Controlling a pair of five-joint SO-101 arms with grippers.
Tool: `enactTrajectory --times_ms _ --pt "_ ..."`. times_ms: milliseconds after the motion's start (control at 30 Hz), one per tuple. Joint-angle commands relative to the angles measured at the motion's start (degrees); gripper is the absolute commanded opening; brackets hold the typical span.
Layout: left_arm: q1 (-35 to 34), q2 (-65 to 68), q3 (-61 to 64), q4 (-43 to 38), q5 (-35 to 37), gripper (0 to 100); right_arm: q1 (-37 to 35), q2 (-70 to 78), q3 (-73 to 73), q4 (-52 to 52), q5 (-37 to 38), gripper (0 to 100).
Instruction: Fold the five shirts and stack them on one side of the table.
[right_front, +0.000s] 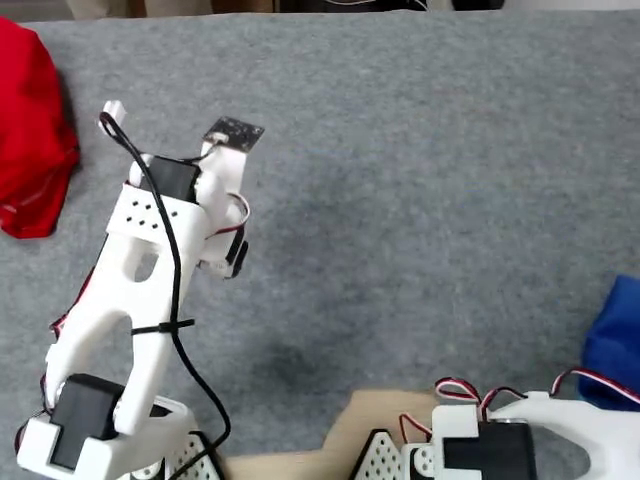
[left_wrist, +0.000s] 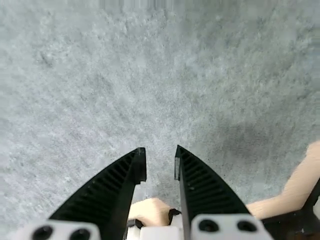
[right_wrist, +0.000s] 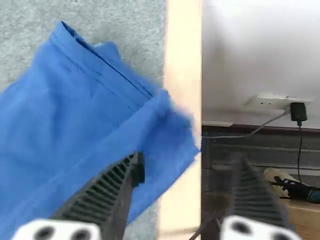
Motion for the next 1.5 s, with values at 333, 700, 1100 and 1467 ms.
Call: enactTrajectory --times_ms 333,700,1100,1467 --pt "-35.0 -0.1 -27.2 0.0 -0.6 11 -20.2 -33.3 0.1 22.6 -2.6 18.3" --pt "-53.8 20.4 -32.9 -17.3 -0.6 24 -65.7 -34.9 0.3 25.1 -17.7 4.8" --pt "-49.2 53.7 -60.3 -17.9 -0.3 23 -69.6 -22.8 -0.7 24.7 -20.7 4.8" --pt "-46.7 62.4 -68.6 -17.8 -0.2 10 -69.2 -22.9 -0.7 25.0 -20.7 4.6"
